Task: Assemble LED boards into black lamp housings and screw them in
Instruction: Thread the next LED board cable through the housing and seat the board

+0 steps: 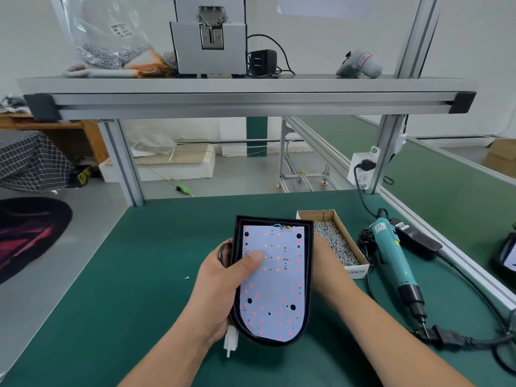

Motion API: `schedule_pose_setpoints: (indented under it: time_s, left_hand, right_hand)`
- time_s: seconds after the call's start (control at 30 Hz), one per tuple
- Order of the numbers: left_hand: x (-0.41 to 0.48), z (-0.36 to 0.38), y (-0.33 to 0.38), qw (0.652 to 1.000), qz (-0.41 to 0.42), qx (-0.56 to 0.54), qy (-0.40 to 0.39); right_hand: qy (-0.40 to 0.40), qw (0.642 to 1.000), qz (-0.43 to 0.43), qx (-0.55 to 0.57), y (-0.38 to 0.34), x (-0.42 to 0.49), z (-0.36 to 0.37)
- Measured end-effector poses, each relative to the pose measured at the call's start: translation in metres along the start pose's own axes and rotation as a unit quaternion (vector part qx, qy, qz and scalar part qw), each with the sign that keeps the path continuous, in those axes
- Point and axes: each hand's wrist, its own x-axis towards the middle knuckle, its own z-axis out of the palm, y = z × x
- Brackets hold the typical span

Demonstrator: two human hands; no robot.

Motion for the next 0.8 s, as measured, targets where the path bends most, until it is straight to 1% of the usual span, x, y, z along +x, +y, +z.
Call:
schedule_pose_setpoints:
  time_s: [0.03, 0.07, 0.13, 0.17, 0.23, 0.33, 0.4, 0.47, 0.7, 0.8]
  left_hand:
    - [0.0, 0.0, 0.0, 1.0, 0.006, 0.005, 0.007]
    - [0.001, -0.001, 0.0, 1.0, 0.012, 0.01, 0.014]
    - [0.003, -0.003, 0.001, 0.999, 0.031, 0.024, 0.033]
    - [0.004, -0.004, 0.001, 0.997, 0.042, 0.037, 0.044]
    - [0.006, -0.005, 0.0, 0.993, 0.066, 0.073, 0.06]
    - [0.006, -0.004, -0.002, 0.984, 0.102, 0.122, 0.079]
    - [0.007, -0.005, -0.004, 0.977, 0.124, 0.146, 0.098]
    - [0.007, -0.005, -0.005, 0.973, 0.131, 0.152, 0.11]
    - [0.005, -0.003, -0.004, 0.979, 0.104, 0.136, 0.107]
    - [0.005, -0.003, -0.004, 0.981, 0.098, 0.126, 0.108]
  right_hand:
    - [-0.008, 1.0, -0.007, 0.004, -0.003, 0.002, -0.001]
    - [0.002, 0.999, -0.015, 0.045, -0.003, 0.003, -0.005]
    - [0.06, 0.985, -0.01, 0.16, -0.007, 0.002, -0.012]
    - [0.075, 0.981, -0.01, 0.178, -0.004, 0.003, -0.015]
    - [0.066, 0.989, -0.018, 0.132, 0.003, 0.003, -0.02]
    - [0.026, 0.999, -0.03, 0.022, 0.006, 0.003, -0.019]
    - [-0.011, 0.999, -0.017, 0.047, 0.004, 0.003, -0.018]
    - [-0.023, 0.998, -0.014, 0.061, 0.004, 0.001, -0.018]
    - [0.015, 0.993, -0.01, 0.119, 0.002, -0.002, -0.006]
    - [0.035, 0.991, -0.022, 0.125, 0.001, -0.003, -0.003]
